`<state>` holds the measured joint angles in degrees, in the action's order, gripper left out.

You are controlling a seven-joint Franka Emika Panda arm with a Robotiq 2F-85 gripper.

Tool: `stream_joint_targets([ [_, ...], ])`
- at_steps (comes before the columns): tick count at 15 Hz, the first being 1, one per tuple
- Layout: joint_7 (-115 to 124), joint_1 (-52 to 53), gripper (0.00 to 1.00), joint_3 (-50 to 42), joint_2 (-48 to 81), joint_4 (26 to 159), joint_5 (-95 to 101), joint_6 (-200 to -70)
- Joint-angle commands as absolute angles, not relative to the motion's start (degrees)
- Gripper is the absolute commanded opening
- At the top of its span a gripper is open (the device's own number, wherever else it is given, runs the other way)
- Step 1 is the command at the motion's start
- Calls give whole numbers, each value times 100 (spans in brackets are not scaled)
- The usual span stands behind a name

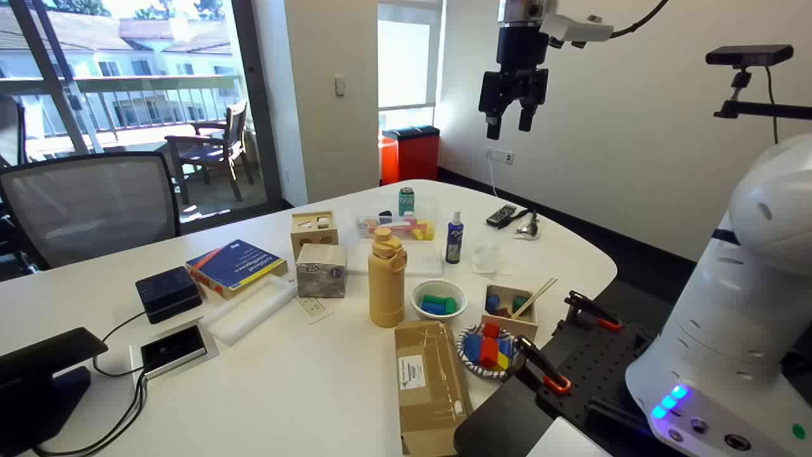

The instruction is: Move the blue cylindrical block and the chopsticks from the wooden box to the white bowl

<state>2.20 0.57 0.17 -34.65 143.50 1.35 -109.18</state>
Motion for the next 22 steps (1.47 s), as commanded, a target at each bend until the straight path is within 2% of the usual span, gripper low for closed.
stream_joint_targets([
  [1, 207, 30, 100, 40, -3463, 14339, 120, -10904],
  [8, 207, 30, 100, 40, -3463, 14339, 120, -10904],
  [11, 1255, -93, 100, 446, -3078, 14022, 103, -10961],
  [22, 4066, -898, 100, 221, -592, 14900, 244, -13828],
])
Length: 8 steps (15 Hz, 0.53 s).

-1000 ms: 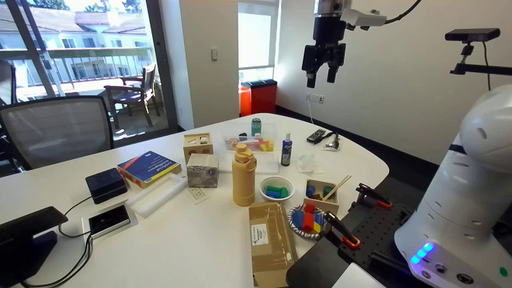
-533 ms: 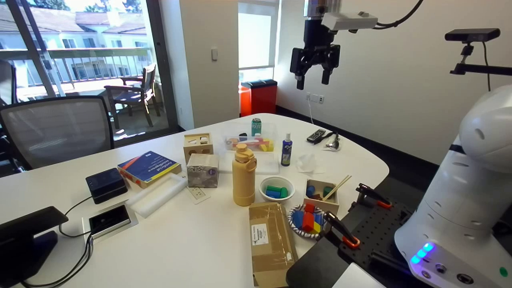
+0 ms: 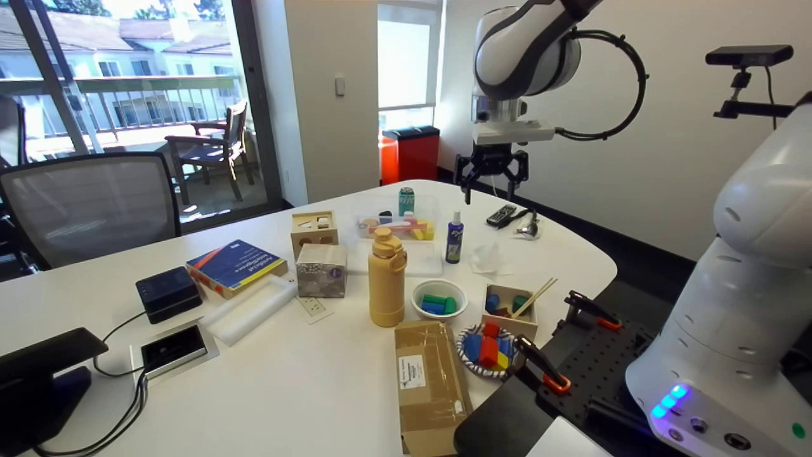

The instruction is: Move the blue cylindrical block and the chopsticks from the wooden box to the white bowl

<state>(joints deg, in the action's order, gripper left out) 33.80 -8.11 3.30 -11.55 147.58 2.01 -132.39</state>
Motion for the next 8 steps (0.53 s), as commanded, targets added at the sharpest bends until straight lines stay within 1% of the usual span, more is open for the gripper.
stream_joint_targets([
  [1, 4295, -910, 100, 134, -395, 14968, 234, -14009],
  [5, 4772, -849, 100, -342, 312, 15261, -214, -14640],
  [8, 4332, -899, 100, -592, 760, 15478, -1230, -15152],
])
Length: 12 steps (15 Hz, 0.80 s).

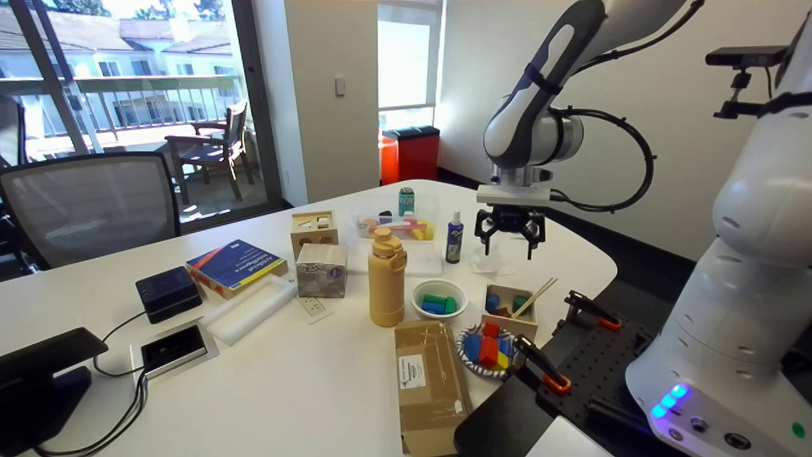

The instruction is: Move the blue cylindrical block and the chopsticks from the wooden box to the white bowl

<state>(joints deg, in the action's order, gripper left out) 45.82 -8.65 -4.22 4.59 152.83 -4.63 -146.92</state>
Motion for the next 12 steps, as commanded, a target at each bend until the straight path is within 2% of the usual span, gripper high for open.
stream_joint_targets([
  [1, 4067, -932, 100, -603, 916, 15509, -1671, -15334],
  [6, 2854, -1109, 100, -394, 1673, 15362, -3482, -15871],
  [12, 2416, -1437, 100, 4, 2357, 15153, -4329, -16978],
])
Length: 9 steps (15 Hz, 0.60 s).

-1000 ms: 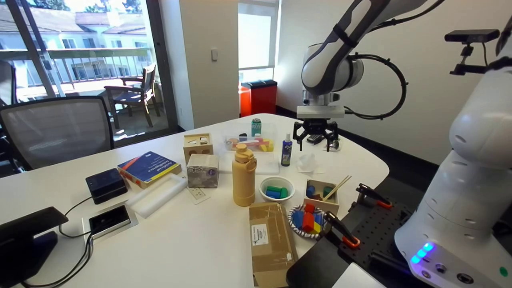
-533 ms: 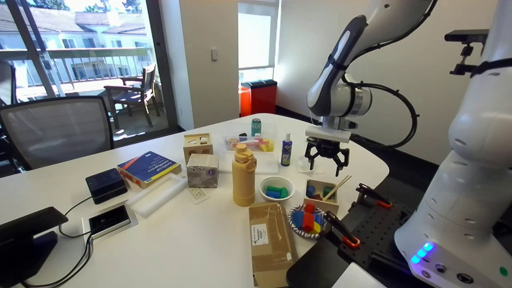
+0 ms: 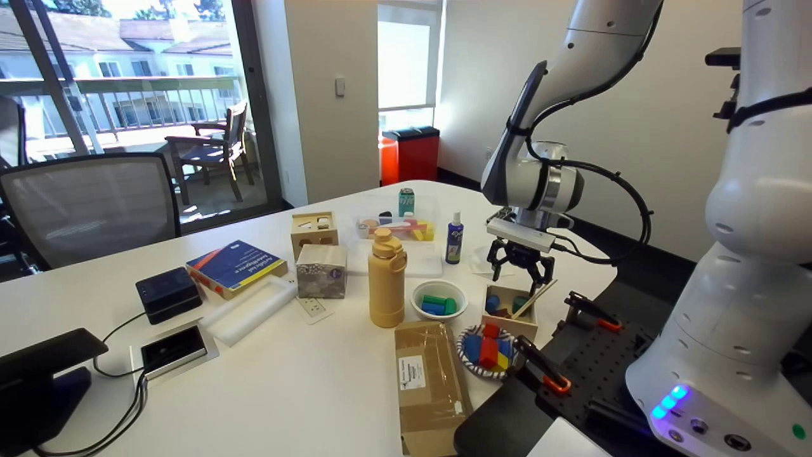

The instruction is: Move the blue cylindrical block and the chopsticks from the wooden box to the white bowl

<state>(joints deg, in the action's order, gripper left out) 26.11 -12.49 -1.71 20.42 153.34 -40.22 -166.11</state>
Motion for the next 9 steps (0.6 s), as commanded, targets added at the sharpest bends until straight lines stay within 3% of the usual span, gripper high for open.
stream_joint_targets([
  [1, 2454, -1475, 100, 36, 2523, 15073, -4352, -17097],
  [9, 2619, -1663, 100, 164, 3452, 14455, -4263, -17358],
])
